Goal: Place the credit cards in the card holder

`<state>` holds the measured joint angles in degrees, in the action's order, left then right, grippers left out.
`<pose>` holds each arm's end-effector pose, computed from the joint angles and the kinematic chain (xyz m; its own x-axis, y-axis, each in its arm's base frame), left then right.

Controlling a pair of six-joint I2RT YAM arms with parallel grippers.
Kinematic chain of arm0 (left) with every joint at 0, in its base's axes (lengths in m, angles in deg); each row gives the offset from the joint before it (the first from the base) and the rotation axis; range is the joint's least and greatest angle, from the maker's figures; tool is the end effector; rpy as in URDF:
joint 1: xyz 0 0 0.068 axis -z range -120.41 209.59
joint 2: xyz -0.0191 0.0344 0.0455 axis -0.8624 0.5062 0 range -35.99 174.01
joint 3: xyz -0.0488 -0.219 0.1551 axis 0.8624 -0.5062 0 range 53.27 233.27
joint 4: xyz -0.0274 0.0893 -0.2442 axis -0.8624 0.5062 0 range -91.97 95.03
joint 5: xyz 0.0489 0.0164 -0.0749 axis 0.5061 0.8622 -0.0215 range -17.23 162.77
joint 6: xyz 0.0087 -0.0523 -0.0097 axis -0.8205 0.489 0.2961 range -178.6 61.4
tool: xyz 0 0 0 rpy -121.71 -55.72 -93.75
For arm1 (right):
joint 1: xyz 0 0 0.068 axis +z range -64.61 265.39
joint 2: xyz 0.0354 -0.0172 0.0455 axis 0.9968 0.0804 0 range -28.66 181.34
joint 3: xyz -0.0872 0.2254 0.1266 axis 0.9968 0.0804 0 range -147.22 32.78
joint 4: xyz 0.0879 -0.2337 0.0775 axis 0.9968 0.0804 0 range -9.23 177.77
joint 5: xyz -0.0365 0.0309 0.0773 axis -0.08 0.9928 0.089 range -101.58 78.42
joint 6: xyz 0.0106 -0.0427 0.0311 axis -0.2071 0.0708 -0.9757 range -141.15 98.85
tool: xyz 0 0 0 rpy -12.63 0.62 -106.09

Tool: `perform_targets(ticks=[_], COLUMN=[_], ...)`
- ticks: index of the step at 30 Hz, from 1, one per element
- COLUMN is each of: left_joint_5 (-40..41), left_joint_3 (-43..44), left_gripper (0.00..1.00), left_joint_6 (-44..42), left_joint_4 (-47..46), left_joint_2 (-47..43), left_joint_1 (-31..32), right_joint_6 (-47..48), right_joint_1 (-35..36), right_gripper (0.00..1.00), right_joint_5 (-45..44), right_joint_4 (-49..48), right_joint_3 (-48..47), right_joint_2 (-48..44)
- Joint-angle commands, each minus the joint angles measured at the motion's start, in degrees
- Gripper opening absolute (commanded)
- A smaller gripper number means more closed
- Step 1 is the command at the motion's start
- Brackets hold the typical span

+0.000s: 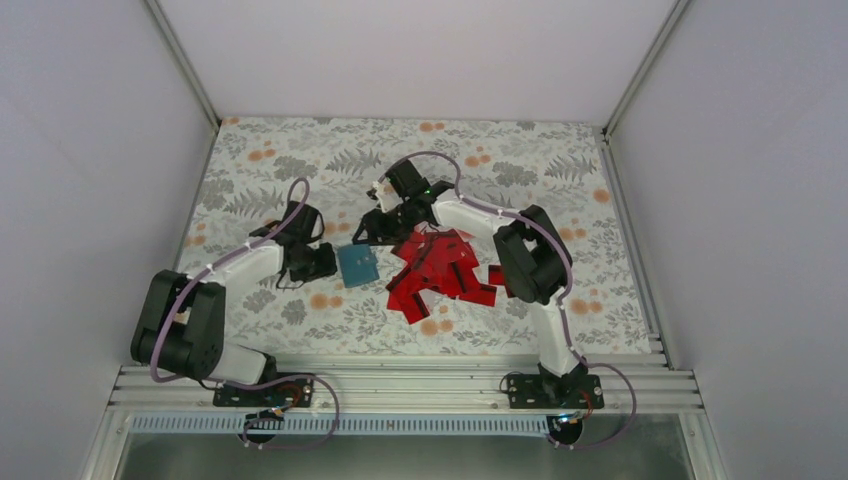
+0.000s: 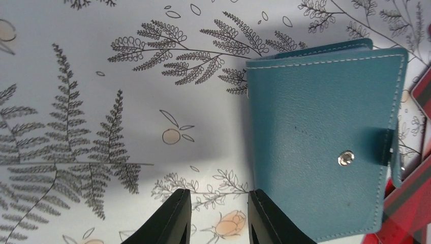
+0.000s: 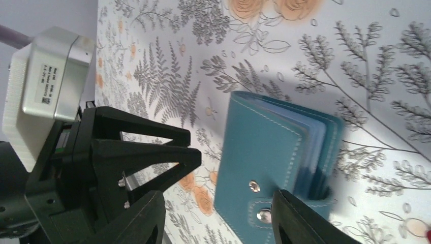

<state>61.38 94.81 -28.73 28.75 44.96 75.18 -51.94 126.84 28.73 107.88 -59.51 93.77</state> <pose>0.2321 -0.0719 0.1625 -0.9490 -0.2421 -0.2021 -0.1666 0.9290 -0.3304 0.3282 0.3206 0.1803 -0.9342 -0.3043 -0.1863 -0.3363 0.5769 0.7443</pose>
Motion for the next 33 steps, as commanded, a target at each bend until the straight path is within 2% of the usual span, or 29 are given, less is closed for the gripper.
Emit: perform_targets(ticks=[1,26,33], left_joint_5=[-0.75,-2.26,-2.23], left_joint_3=[0.29,2.72,2.84], left_gripper=[0.29,0.28,0.28], left_joint_6=[-2.19,-3.79,-3.77], left_joint_4=[-2.71,-3.91,-3.73], left_joint_2=[2.24,7.0,6.99], left_joint_1=[-0.25,-0.17,-0.2], right_joint_6=[4.36,5.12,4.99], right_joint_1=[-0.98,-1.27,-1.21], right_gripper=[0.54,0.58,0.58], right_joint_5=[1.03,8.14,7.03], right_joint_4=[2.4,-2.4,-2.46], right_joint_3=[-0.31,0.7,0.62], right_joint_2=[1.65,5.87,6.54])
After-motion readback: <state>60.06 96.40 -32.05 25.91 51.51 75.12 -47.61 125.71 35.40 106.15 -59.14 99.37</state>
